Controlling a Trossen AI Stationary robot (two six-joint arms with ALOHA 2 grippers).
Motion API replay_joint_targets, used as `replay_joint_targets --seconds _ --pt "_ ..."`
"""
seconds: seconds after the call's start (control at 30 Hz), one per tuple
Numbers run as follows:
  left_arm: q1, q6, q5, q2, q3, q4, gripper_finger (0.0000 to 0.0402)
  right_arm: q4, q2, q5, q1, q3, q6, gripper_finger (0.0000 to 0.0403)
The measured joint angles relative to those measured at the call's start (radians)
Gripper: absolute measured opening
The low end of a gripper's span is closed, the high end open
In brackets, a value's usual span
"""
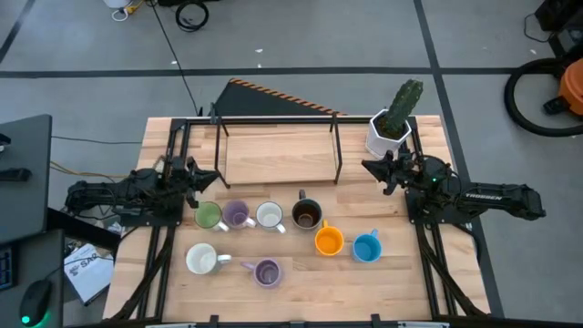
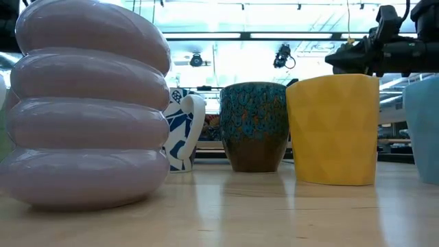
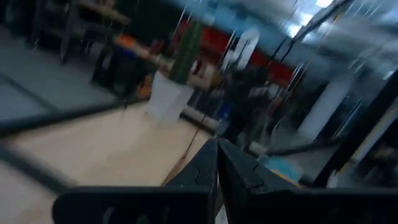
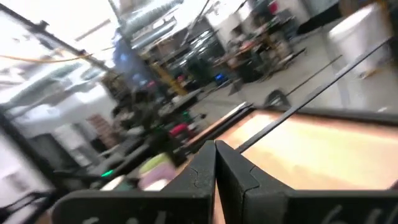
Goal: Place coffee mugs
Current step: Put the blue and brown mug on the shelf
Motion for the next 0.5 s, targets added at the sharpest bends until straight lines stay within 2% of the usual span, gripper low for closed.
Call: replay_joint_targets --seconds 0.1,0.2,0.33,0.5 --pt "-0.006 0.118 0.133 0.0 0.0 0.16 0.0016 0.009 0.012 -0.129 0.009 0.009 0.006 0.0014" --pt "-0.017 0.236 0.27 0.0 0.001 0.3 0.0016 0.009 0.034 -0.15 0.025 0.049 -0.024 0.0014" --pt "-0.029 0.253 0.301 0.0 0.001 0.333 0.0016 -0.011 0.101 -0.148 0.047 0.143 -0.121 0.0014" --pt "-0.03 0.231 0.301 0.0 0.001 0.203 0.0016 -0.095 0.273 -0.128 0.078 0.306 -0.248 0.0014"
